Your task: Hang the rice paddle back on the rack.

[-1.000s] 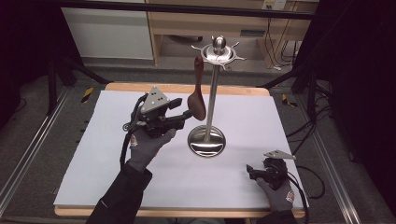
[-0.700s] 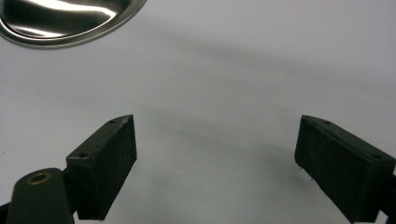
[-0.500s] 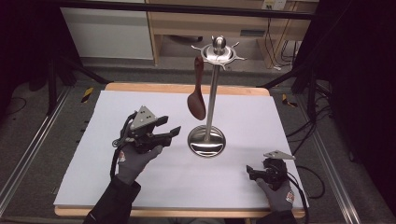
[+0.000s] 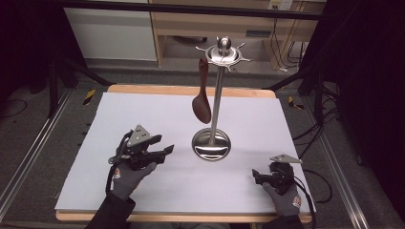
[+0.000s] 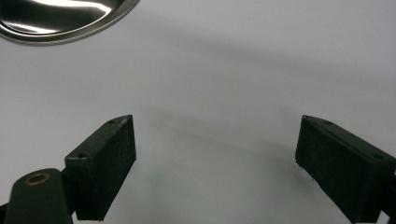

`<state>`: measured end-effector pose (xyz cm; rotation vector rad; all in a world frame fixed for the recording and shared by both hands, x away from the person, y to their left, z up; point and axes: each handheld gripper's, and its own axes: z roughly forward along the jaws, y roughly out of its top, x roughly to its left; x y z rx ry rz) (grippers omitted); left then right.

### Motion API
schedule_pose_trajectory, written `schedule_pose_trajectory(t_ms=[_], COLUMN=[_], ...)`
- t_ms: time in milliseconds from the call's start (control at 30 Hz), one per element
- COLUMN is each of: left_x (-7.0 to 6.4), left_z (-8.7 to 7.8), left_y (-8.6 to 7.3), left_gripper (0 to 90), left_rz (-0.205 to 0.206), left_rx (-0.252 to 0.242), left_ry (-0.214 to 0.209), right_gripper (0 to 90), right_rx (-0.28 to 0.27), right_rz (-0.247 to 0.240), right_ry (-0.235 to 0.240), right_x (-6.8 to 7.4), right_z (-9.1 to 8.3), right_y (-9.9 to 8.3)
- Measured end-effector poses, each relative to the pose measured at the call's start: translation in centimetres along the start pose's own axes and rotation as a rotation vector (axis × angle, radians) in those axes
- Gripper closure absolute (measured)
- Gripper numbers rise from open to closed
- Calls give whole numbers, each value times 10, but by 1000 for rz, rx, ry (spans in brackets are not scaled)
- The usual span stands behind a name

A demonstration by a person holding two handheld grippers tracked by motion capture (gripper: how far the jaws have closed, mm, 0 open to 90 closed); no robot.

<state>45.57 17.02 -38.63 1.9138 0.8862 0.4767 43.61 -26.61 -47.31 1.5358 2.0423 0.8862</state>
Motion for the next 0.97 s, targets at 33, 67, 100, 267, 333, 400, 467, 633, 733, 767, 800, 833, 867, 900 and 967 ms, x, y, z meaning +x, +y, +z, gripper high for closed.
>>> schedule_pose_trajectory(t_ms=[33,67,100,267,333,400,467,633,733,767,800,833,867,900,967], left_x=[1,3,5,13,17,22,27,40,49,51,53,55,58,60,66], left_z=[0,0,-1,-2,-4,-6,-6,-13,-18,-19,-21,-23,-25,-26,-28], left_y=[-4,-8,-11,-30,-39,-47,-56,-71,-82,-85,-89,-92,-96,-99,-104], left_gripper=[392,391,389,378,371,369,370,362,357,355,348,346,345,344,344], left_rz=[1,-5,-2,-26,-34,-49,-68,-86,-100,-101,-102,-108,-109,-113,-134], left_rx=[8,10,21,39,45,49,58,69,84,83,88,91,98,99,97], left_ry=[4,8,12,41,59,71,89,147,197,213,225,233,237,246,262], right_gripper=[125,125,125,123,123,123,123,120,119,119,118,117,117,116,113], right_rx=[0,2,1,2,2,2,4,7,7,11,13,14,13,14,14], right_rz=[1,2,2,3,1,8,11,7,3,1,-1,-2,-11,-4,-3], right_ry=[-2,-2,-2,-3,-9,-5,-8,-14,-19,-19,-23,-26,-29,-30,-36], right_x=[0,0,0,-1,-2,-3,-3,-6,-6,-6,-5,-5,-6,-6,-7], right_z=[0,0,0,0,0,0,-1,-1,-1,0,0,0,0,-1,-1], right_y=[0,0,0,-1,-1,-1,-1,-1,-2,-2,-2,-2,-2,-2,-2])
